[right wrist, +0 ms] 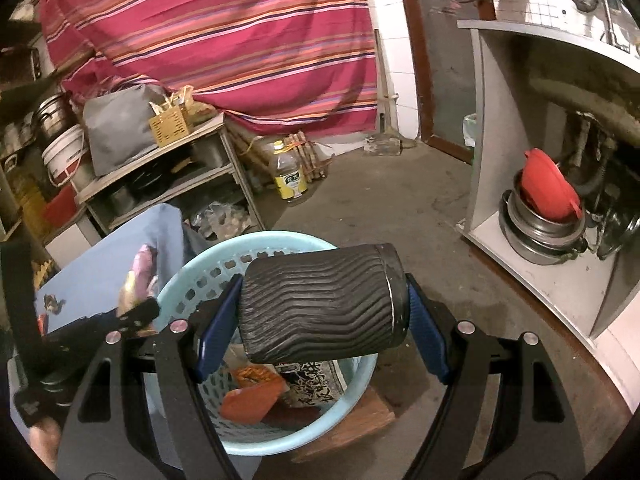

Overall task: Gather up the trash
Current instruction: 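Carry the black ribbed cup over the basket and open the right tool, then lower the pink snack wrapper into the basket and open the left tool, then grasp the red foil packet with the left tool while the right tool grasps the brown paper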

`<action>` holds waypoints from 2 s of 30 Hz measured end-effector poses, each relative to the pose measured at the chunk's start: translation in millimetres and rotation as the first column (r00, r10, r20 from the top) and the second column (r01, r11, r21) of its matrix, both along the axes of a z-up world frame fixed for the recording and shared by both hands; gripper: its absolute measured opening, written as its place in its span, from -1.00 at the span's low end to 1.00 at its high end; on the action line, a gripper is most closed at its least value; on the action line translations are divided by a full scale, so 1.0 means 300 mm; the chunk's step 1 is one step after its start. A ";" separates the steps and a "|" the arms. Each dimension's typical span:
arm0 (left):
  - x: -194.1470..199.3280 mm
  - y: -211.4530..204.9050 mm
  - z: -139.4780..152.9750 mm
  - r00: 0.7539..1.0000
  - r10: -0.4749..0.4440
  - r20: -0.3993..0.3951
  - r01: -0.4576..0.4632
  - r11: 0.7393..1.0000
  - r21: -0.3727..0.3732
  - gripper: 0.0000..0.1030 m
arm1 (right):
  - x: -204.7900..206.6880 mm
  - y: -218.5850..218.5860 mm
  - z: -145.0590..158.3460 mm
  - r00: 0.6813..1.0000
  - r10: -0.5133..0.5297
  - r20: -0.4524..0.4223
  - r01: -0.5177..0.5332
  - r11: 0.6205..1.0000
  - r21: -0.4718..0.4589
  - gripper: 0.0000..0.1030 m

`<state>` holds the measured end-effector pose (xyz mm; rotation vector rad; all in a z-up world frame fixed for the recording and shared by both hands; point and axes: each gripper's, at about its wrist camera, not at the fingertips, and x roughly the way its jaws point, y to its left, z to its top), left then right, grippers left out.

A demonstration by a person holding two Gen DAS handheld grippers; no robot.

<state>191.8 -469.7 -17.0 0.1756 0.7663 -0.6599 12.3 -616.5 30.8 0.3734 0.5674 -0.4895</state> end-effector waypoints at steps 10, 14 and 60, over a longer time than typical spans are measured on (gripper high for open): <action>0.001 -0.061 -0.023 0.999 -0.035 0.033 0.033 0.997 0.065 0.20 | 0.045 -0.007 -0.021 1.000 0.008 -0.019 -0.007 1.000 0.017 0.49; 0.010 -0.034 -0.004 0.999 -0.032 0.035 0.031 0.998 0.049 0.44 | 0.049 -0.013 -0.028 1.000 0.010 -0.022 -0.010 1.000 0.019 0.49; 0.515 1.436 -0.080 0.849 0.524 0.074 -0.529 0.842 0.106 0.69 | 0.745 0.807 -0.099 0.953 0.283 -0.106 -0.291 0.954 -0.070 0.91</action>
